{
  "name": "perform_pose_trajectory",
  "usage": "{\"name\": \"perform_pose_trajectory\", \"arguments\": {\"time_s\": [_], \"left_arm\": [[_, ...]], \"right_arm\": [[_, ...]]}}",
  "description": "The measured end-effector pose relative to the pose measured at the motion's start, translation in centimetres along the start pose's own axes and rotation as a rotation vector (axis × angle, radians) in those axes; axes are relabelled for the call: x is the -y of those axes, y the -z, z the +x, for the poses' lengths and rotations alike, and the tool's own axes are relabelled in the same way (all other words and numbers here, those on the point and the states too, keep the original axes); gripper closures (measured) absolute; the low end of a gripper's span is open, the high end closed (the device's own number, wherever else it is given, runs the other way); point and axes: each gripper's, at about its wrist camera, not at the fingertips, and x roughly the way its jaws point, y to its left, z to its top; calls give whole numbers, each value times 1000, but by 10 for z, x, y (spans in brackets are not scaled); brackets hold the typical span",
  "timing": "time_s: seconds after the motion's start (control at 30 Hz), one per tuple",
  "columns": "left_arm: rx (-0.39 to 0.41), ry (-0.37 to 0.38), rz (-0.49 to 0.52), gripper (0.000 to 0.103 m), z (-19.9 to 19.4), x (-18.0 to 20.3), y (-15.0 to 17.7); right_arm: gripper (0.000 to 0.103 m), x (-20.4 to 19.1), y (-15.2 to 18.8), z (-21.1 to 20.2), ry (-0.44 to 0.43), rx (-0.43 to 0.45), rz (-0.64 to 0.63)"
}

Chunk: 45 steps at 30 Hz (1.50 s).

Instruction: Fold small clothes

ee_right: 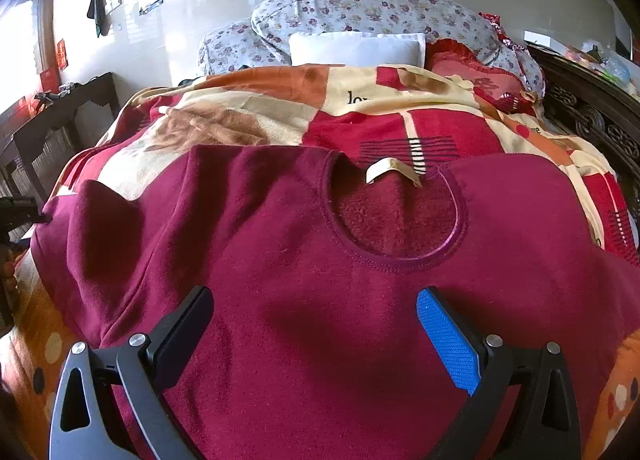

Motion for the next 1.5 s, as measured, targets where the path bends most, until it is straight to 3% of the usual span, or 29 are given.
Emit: {"name": "perform_pose_trajectory", "arguments": {"time_s": [0.1, 0.23, 0.4, 0.53, 0.67, 0.77, 0.83, 0.87, 0.9, 1.03, 1.13, 1.27, 1.33, 1.37, 1.43, 1.5], "left_arm": [[102, 65, 71, 95, -42, 22, 9], [176, 247, 196, 96, -106, 72, 36], [135, 476, 439, 96, -153, 159, 114], [-26, 571, 571, 96, -143, 204, 185], [-173, 518, 698, 95, -107, 225, 245], [-240, 505, 736, 86, -98, 222, 254], [-242, 556, 688, 56, -106, 215, 241], [-228, 576, 656, 45, -111, 209, 231], [-195, 570, 625, 28, -116, 202, 222], [-1, 506, 585, 26, -134, 179, 199], [114, 377, 558, 26, -132, 166, 184], [164, 272, 507, 26, -111, 151, 170], [152, 242, 484, 26, -100, 147, 167], [148, 242, 471, 26, -97, 147, 164], [159, 241, 427, 26, -96, 141, 159], [173, 247, 390, 26, -98, 135, 155]], "right_arm": [[0, 17, -4, -13, -56, 63, 104], [0, 41, -7, -25, -44, 125, 227], [0, 66, -11, -33, -24, 144, 309], [0, 89, -12, -41, 21, 173, 364], [0, 111, -10, -40, 12, 154, 435], [0, 115, -8, -31, -43, 108, 455], [0, 109, -8, -30, -28, 108, 421], [0, 106, -8, -30, -33, 108, 410], [0, 104, -8, -29, -42, 106, 403], [0, 98, -5, -31, -74, 93, 385], [0, 94, -3, -32, -123, 64, 369], [0, 79, 0, -29, -119, 4, 283], [1, 67, 2, -26, -103, -18, 209], [3, 60, 3, -25, -90, -27, 176], [18, 44, 9, -15, -54, -59, 88], [20, 34, 13, -9, 13, -59, 19]]}}
